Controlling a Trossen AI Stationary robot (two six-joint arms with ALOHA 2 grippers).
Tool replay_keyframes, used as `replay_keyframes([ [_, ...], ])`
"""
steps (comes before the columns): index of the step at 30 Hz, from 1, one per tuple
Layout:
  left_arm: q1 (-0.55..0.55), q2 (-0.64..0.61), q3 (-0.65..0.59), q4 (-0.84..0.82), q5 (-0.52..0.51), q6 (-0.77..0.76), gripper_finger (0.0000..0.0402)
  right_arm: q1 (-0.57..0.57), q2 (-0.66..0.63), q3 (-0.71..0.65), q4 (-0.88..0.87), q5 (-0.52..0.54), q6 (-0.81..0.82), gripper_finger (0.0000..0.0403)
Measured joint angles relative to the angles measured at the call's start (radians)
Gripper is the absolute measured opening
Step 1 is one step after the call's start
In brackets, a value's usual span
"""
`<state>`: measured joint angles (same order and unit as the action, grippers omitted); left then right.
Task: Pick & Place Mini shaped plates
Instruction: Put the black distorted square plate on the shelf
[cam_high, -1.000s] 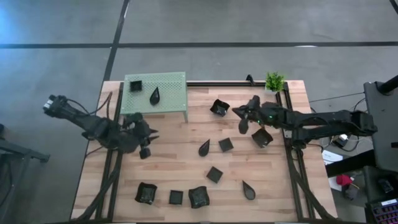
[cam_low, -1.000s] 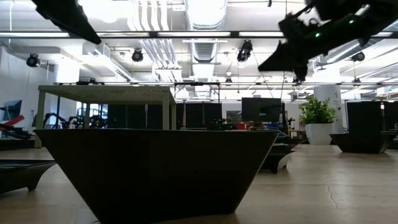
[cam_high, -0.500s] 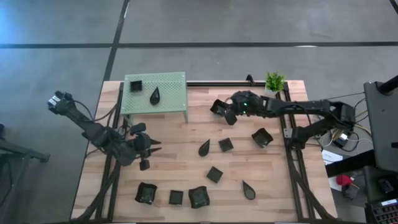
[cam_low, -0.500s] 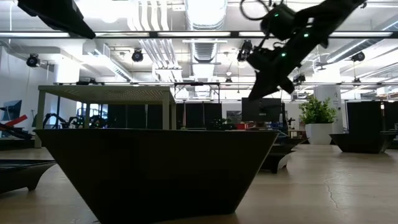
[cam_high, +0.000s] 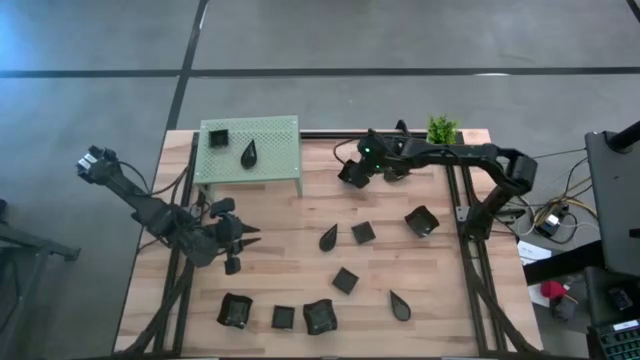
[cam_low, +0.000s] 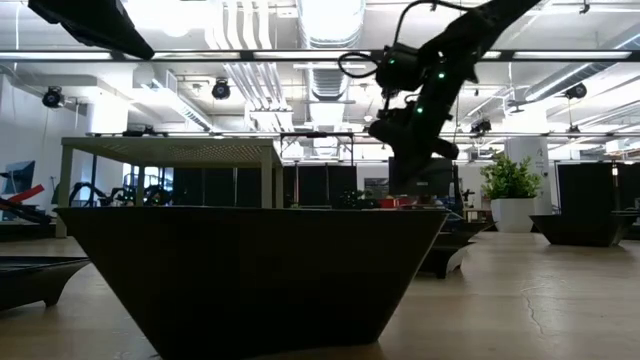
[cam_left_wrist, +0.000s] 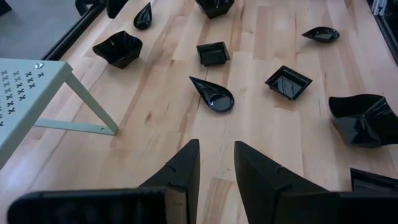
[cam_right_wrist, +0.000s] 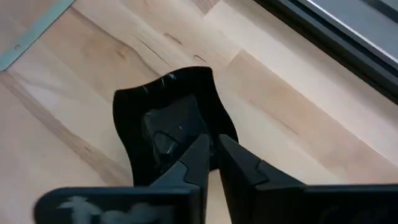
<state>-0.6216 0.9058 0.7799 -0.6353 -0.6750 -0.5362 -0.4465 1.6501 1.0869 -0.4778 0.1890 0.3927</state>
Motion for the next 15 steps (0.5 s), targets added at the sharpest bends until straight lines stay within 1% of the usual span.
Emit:
replay_keyframes([
  [7,0.0,0.0,0.0,0.002,0.001,-0.009,0.0094,-0.028,0.091,0.09,-0.037,-0.008,-0.04,0.0101],
  [12,-0.001,0.001,0.0,0.01,0.014,-0.024,0.0094,-0.074,0.146,0.106,-0.077,-0.009,-0.022,0.0116],
  [15,-0.001,0.001,0.0,0.015,0.02,-0.025,0.0094,-0.094,0.165,0.104,-0.066,-0.037,-0.034,0.0119],
])
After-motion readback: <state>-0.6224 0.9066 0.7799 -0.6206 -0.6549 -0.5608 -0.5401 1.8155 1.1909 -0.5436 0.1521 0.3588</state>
